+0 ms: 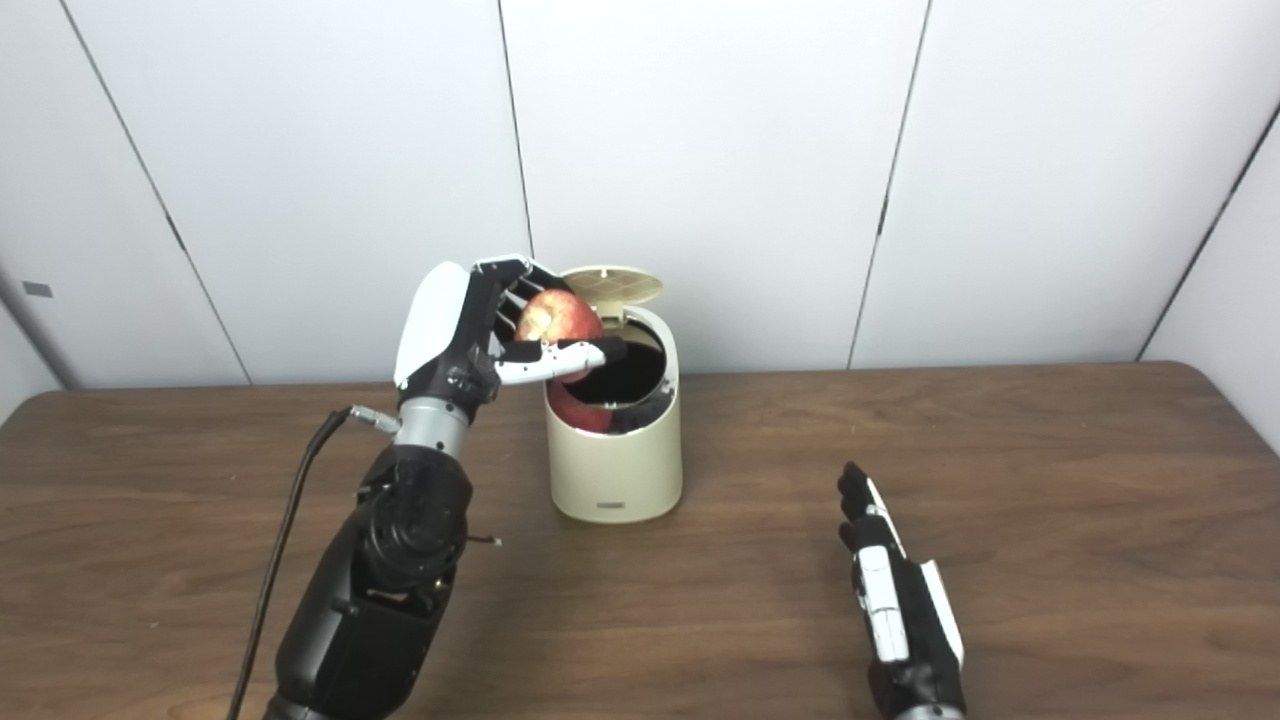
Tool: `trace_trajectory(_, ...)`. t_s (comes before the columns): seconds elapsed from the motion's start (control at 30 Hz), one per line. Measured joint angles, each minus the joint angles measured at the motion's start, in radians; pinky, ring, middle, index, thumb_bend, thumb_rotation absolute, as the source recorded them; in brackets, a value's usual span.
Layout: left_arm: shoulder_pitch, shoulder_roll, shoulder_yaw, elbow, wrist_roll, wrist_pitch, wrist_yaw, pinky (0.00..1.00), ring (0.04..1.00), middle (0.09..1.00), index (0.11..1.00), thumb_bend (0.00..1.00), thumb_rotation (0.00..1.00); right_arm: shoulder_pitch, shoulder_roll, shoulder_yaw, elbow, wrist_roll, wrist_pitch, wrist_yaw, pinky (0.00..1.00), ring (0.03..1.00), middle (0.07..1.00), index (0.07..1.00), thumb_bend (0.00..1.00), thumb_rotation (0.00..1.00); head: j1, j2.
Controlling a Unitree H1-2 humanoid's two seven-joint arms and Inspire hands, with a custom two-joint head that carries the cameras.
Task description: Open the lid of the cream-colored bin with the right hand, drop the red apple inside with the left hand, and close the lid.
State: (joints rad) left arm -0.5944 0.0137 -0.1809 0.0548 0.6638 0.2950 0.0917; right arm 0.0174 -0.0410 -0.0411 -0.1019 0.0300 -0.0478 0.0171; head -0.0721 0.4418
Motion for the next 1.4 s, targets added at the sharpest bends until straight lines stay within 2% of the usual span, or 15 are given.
trace_trajectory(0.3, -0.003, -0.021, -0.025, 0.042, -0.008, -0.033, 0.026, 0.36, 0.424, 0.506, 0.467, 0.48, 0.00, -0.010, 0.001, -0.001, 0.009, -0.001, -0.001, -0.014, 0.98, 0.990, 0.954, 0.947, 0.57, 1.00, -0.003, -0.003)
trace_trajectory(0.57, -0.003, -0.038, -0.037, 0.066, -0.017, -0.036, 0.032, 0.34, 0.427, 0.515, 0.466, 0.47, 0.00, -0.018, 0.002, -0.001, 0.018, -0.002, -0.010, -0.019, 0.98, 0.988, 0.950, 0.947, 0.58, 1.00, -0.006, -0.008)
trace_trajectory(0.77, -0.004, -0.055, -0.048, 0.098, -0.026, -0.041, 0.061, 0.34, 0.445, 0.525, 0.464, 0.47, 0.00, -0.027, 0.002, -0.001, 0.029, 0.000, -0.032, -0.019, 0.99, 0.989, 0.948, 0.949, 0.56, 1.00, -0.003, -0.008)
trace_trajectory(0.87, -0.009, -0.055, -0.057, 0.114, -0.025, -0.048, 0.074, 0.33, 0.453, 0.540, 0.473, 0.47, 0.00, -0.029, 0.002, -0.003, 0.031, 0.006, -0.040, -0.019, 1.00, 0.986, 0.946, 0.955, 0.54, 1.00, -0.003, -0.009)
trace_trajectory(1.1, -0.015, -0.054, -0.080, 0.175, -0.001, -0.098, 0.135, 0.35, 0.451, 0.543, 0.469, 0.47, 0.00, -0.034, 0.001, -0.002, 0.040, 0.017, -0.077, -0.015, 0.97, 0.958, 0.916, 0.949, 0.56, 1.00, 0.005, -0.003)
trace_trajectory(1.4, -0.019, -0.019, -0.106, 0.211, 0.039, -0.158, 0.182, 0.32, 0.451, 0.557, 0.450, 0.47, 0.00, -0.036, -0.005, 0.003, 0.042, 0.016, -0.084, -0.010, 0.93, 0.914, 0.870, 0.919, 0.60, 1.00, 0.020, 0.003)
